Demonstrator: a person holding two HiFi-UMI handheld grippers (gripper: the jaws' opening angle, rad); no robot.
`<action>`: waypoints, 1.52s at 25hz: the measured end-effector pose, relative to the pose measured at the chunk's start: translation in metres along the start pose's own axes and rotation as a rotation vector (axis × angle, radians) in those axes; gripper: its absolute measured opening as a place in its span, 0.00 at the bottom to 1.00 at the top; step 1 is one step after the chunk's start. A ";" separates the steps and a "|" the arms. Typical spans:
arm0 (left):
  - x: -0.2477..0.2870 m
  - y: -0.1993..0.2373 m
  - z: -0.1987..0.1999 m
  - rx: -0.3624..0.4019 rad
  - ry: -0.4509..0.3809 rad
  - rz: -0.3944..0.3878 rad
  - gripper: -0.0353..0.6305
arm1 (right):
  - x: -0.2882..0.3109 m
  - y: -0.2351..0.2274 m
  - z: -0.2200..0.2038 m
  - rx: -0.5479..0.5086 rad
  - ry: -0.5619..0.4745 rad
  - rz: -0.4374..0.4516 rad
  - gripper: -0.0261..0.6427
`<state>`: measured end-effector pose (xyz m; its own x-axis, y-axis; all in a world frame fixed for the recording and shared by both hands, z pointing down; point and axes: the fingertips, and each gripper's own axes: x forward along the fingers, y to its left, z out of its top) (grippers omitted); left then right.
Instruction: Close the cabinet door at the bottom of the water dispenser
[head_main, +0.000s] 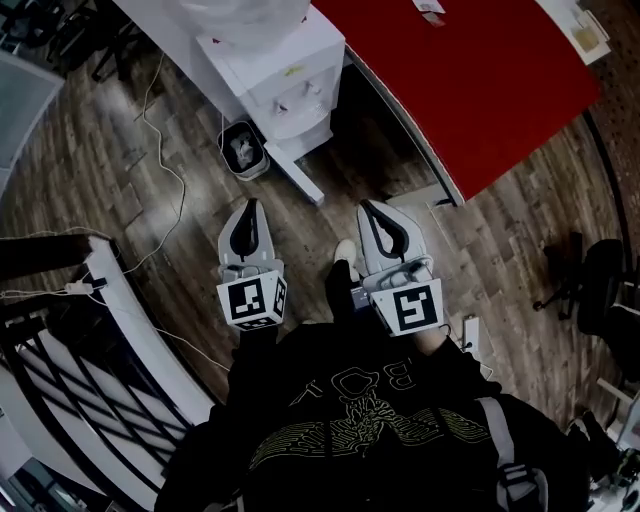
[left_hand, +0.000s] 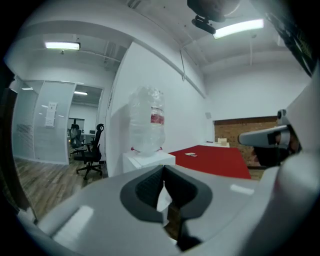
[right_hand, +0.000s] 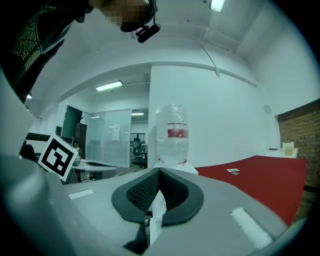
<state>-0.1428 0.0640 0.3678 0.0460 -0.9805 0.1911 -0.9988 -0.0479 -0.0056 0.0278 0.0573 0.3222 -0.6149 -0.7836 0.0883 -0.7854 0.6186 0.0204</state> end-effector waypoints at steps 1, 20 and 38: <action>0.015 -0.002 -0.005 -0.003 0.018 0.007 0.06 | 0.010 -0.012 -0.005 -0.016 0.011 0.001 0.04; 0.162 0.006 -0.146 -0.008 0.216 0.004 0.07 | 0.143 -0.057 -0.139 -0.096 0.149 -0.021 0.04; 0.225 0.040 -0.423 -0.277 0.580 0.004 0.25 | 0.185 -0.054 -0.360 -0.115 0.329 0.020 0.04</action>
<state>-0.1784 -0.0777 0.8261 0.1039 -0.7147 0.6917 -0.9694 0.0827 0.2312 -0.0181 -0.1005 0.6963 -0.5594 -0.7227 0.4058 -0.7488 0.6506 0.1264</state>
